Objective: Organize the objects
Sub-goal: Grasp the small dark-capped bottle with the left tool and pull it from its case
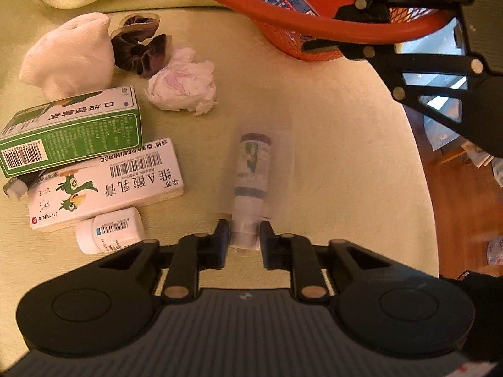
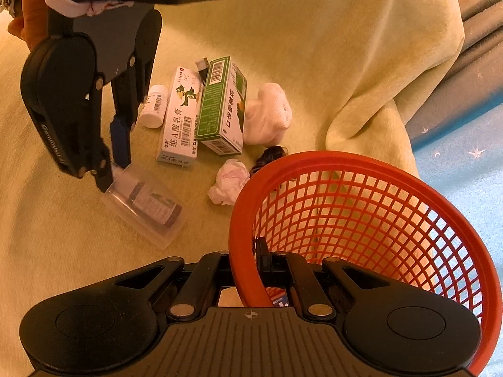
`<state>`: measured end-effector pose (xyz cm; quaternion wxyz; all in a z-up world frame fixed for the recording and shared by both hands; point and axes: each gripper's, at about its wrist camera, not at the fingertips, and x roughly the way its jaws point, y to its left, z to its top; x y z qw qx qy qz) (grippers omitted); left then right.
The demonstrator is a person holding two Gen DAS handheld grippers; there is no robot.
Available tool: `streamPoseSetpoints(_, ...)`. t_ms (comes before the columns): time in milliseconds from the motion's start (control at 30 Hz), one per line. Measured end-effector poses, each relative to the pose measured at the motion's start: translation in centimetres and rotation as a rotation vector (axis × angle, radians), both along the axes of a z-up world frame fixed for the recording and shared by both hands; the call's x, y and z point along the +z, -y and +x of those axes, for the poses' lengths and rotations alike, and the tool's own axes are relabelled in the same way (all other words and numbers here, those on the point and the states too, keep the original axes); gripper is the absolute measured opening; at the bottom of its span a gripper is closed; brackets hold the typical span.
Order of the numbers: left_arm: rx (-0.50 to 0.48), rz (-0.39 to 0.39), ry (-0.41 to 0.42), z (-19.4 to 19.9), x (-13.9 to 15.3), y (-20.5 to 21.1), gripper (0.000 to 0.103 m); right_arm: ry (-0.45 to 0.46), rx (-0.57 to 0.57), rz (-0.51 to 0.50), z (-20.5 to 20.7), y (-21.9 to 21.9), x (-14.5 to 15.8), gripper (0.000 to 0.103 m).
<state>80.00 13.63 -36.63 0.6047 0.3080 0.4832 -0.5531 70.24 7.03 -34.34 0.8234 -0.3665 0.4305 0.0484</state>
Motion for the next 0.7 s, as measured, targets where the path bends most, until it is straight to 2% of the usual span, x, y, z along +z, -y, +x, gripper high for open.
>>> streamPoseSetpoints(167, 0.01, 0.041, -0.015, 0.2, 0.4, -0.5, 0.015, -0.002, -0.002, 0.001, 0.0, 0.1, 0.2, 0.001)
streamPoseSetpoints(400, 0.071, 0.085, -0.013, 0.4, 1.4, -5.5, 0.015, -0.003, -0.005, 0.003, 0.1, 0.1, 0.2, 0.001)
streamPoseSetpoints(533, 0.144, 0.084, -0.018, 1.1, 2.5, -7.6, 0.014, -0.004, -0.005, 0.002, 0.1, 0.0, 0.2, 0.001)
streamPoseSetpoints(700, 0.226, 0.044, -0.014, 2.1, 4.6, -8.4, 0.014, -0.006, -0.013, 0.006, 0.2, -0.1, 0.1, 0.001)
